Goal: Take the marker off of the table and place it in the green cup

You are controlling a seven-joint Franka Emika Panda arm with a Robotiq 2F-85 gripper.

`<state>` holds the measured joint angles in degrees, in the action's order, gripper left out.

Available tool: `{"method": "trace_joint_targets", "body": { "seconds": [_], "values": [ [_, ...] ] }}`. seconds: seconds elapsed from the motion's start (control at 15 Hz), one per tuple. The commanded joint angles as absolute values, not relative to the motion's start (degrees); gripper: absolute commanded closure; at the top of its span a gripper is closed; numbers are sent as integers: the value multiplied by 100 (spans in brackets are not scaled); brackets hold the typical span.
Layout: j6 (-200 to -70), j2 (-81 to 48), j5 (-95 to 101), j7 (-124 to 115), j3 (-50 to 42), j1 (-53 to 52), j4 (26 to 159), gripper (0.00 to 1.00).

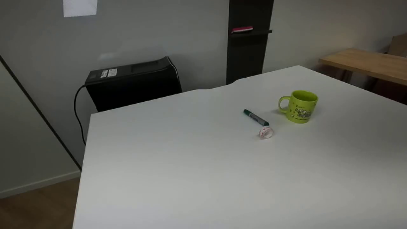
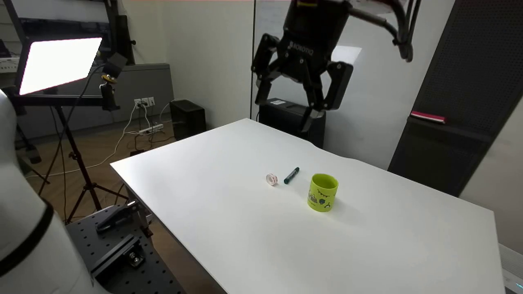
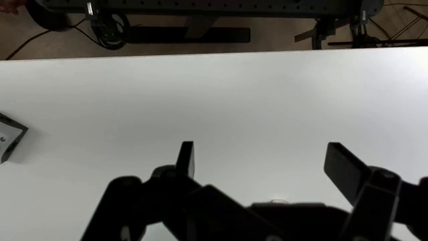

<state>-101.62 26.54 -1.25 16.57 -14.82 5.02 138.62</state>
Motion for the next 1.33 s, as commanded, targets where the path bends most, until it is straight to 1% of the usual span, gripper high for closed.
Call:
{"method": "trace_joint_targets", "body": {
  "seconds": [0.0,0.13,0.4,0.73,1.27],
  "values": [
    [-10710,1380,-441,1771,-1315,306,13313,0],
    [-11063,719,-688,1852,-1172,198,13005,0],
    [-11339,-603,-1143,2058,-796,146,12144,0],
    [-11579,-1929,-1084,1859,-290,208,10978,0],
    [-12074,-3285,-816,1435,109,100,9674,0]
  ]
}}
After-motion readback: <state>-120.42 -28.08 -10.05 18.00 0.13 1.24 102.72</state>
